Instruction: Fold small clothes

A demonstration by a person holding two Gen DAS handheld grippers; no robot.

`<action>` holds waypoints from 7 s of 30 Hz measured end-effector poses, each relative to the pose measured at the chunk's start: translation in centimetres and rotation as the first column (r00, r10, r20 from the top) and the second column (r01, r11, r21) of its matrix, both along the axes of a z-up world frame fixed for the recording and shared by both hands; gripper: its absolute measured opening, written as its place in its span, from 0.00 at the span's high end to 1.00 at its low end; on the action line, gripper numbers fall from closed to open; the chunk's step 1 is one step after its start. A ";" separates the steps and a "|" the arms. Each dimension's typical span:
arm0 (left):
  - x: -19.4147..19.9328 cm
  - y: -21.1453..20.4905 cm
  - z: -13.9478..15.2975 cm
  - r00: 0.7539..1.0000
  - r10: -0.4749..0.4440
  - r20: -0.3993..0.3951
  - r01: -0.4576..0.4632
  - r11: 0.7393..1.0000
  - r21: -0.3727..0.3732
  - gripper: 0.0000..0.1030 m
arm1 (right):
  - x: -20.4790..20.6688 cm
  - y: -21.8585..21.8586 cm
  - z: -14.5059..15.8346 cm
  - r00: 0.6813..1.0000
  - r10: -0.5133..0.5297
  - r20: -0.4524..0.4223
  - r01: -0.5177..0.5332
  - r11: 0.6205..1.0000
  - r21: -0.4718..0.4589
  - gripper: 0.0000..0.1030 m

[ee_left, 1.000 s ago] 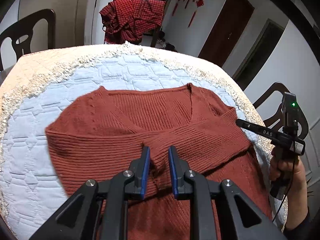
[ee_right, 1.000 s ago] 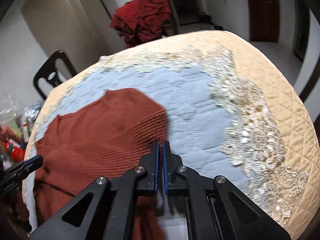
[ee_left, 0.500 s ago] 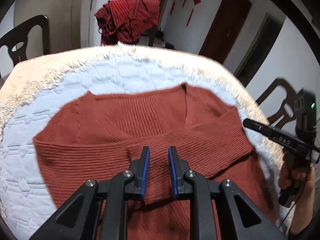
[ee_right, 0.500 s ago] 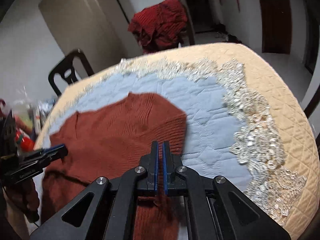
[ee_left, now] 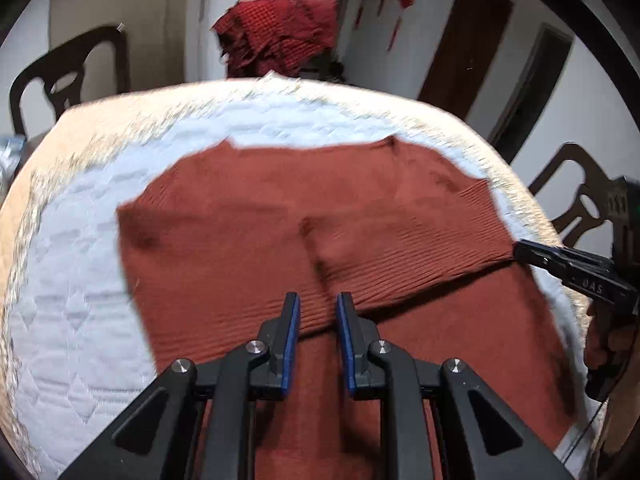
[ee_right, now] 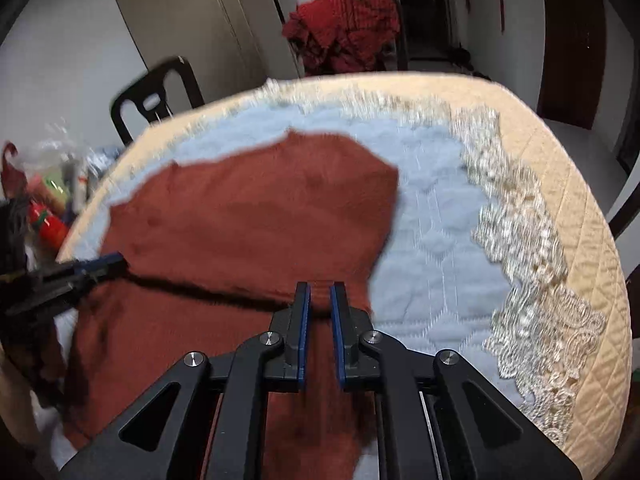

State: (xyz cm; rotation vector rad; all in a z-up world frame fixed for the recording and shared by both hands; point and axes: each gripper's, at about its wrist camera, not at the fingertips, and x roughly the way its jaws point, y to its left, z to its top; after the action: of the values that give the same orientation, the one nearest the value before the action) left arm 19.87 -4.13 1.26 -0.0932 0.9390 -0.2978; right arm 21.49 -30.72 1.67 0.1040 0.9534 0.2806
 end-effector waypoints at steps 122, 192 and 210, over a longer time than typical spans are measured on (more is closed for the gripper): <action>-25.5 8.4 -2.8 0.987 0.031 -0.155 -0.083 0.936 -0.341 0.91 | -28.2 -5.1 -3.6 0.987 -0.041 -0.156 0.113 0.866 0.487 0.94; 2.3 10.8 -1.3 0.943 0.219 -0.252 -0.316 0.827 -0.466 0.90 | 1.4 -4.4 -1.9 0.969 -0.121 -0.214 0.227 0.774 0.591 0.90; 1.0 9.2 2.5 0.977 0.211 -0.037 -0.208 0.900 -0.383 0.66 | 1.7 -1.9 0.9 0.995 -0.064 -0.071 0.092 0.845 0.526 0.68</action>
State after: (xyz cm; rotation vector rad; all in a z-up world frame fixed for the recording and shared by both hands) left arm 20.84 5.08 3.79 -0.5534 0.8463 -0.2790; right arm 23.15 -32.59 2.59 0.6622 0.8984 0.4634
